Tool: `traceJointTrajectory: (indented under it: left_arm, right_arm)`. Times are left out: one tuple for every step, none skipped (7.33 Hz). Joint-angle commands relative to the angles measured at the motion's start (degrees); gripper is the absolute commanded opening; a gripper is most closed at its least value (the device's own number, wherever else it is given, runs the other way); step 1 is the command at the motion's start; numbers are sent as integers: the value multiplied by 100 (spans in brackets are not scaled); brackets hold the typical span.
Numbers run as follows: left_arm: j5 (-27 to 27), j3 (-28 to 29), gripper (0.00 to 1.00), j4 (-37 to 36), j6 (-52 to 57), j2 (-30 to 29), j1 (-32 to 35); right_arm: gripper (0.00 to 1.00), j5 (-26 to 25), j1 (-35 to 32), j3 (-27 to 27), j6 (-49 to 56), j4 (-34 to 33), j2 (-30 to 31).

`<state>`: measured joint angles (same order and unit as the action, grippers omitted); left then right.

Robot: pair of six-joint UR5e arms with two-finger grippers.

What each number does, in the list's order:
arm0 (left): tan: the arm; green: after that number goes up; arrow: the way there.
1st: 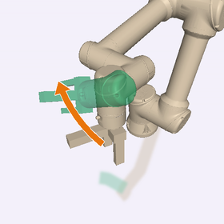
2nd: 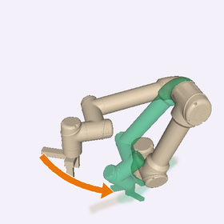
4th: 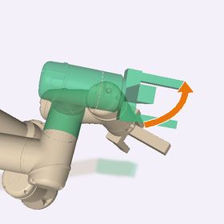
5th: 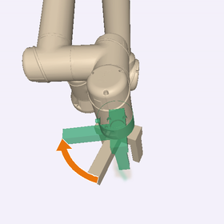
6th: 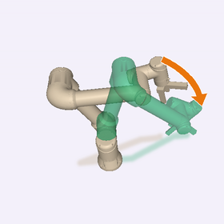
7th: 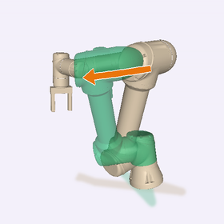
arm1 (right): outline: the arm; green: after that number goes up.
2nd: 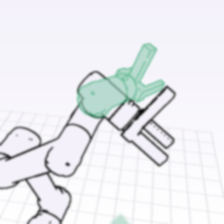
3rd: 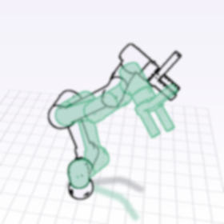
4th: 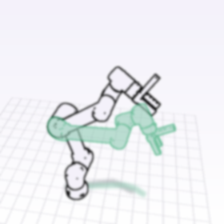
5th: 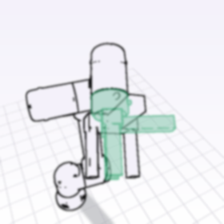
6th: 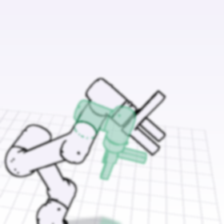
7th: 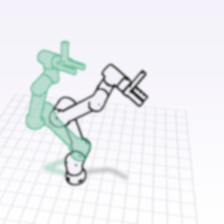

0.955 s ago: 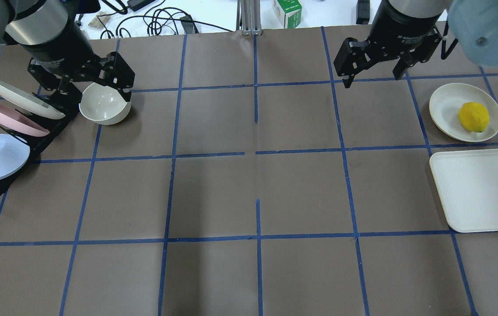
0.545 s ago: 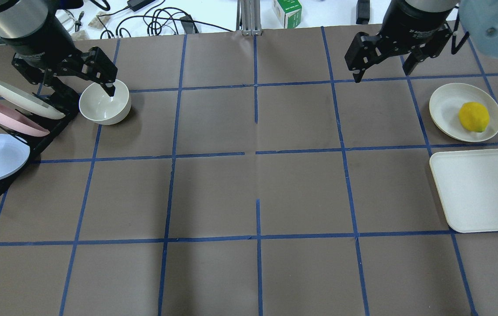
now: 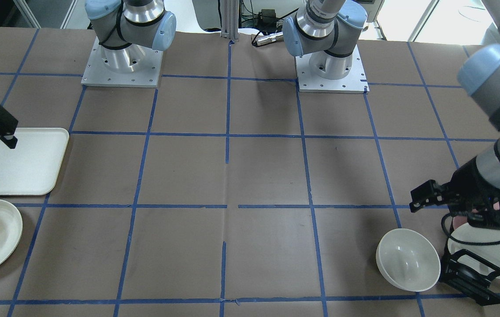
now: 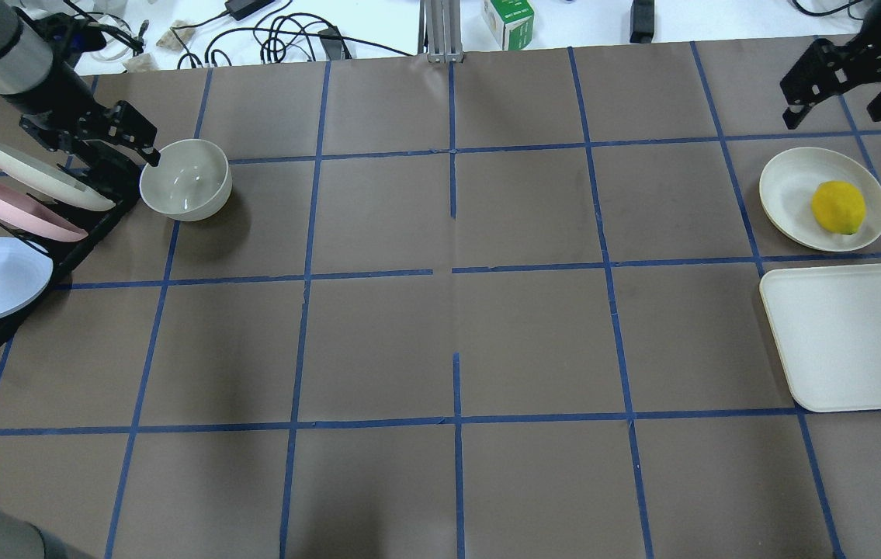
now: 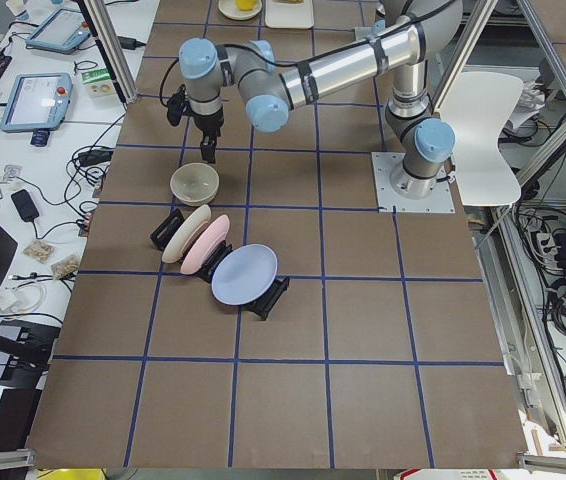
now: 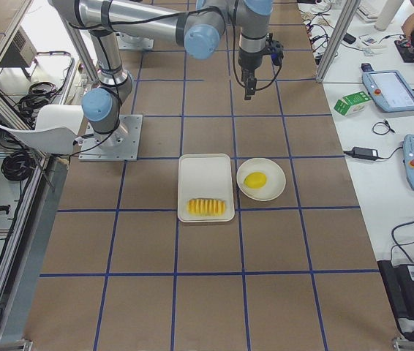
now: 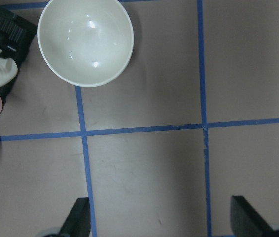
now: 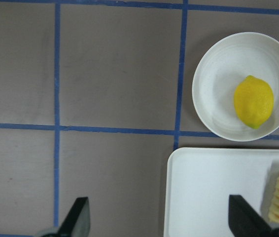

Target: Place bowl and put lemon in it

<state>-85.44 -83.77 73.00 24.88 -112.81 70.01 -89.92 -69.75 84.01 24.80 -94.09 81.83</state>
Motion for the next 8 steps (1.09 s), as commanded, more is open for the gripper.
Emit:
traceJointTrajectory:
  left_arm:
    - [-138, 612, 100, -427, 235, -1002, -32]
    - [-270, 677, 100, -497, 437, -1285, -49]
    - [-271, 730, 100, -506, 447, -1462, -49]
    - [-254, 756, 100, -506, 447, -1524, -66]
    - [-262, 704, 100, -506, 439, -1534, -84]
    - [-271, 695, 100, -506, 421, -1551, -76]
    - [-271, 704, 100, -506, 343, -1638, -75]
    - [-254, 730, 100, -506, 29, -1683, -84]
  right_arm:
    - [100, -8, 574, 10, 1529, -844, -657]
    - [100, 18, 899, 10, 1789, -1170, -973]
    - [100, 53, 989, 45, 1818, -1373, -1185]
    - [100, 71, 990, 71, 1827, -1532, -1335]
    - [100, 71, 990, 80, 1827, -1638, -1580]
    - [100, 62, 990, 89, 1827, -1978, -1835]
    - [100, 80, 999, 89, 1818, -2034, -2047]
    - [100, 80, 999, 98, 1792, -2086, -2162]
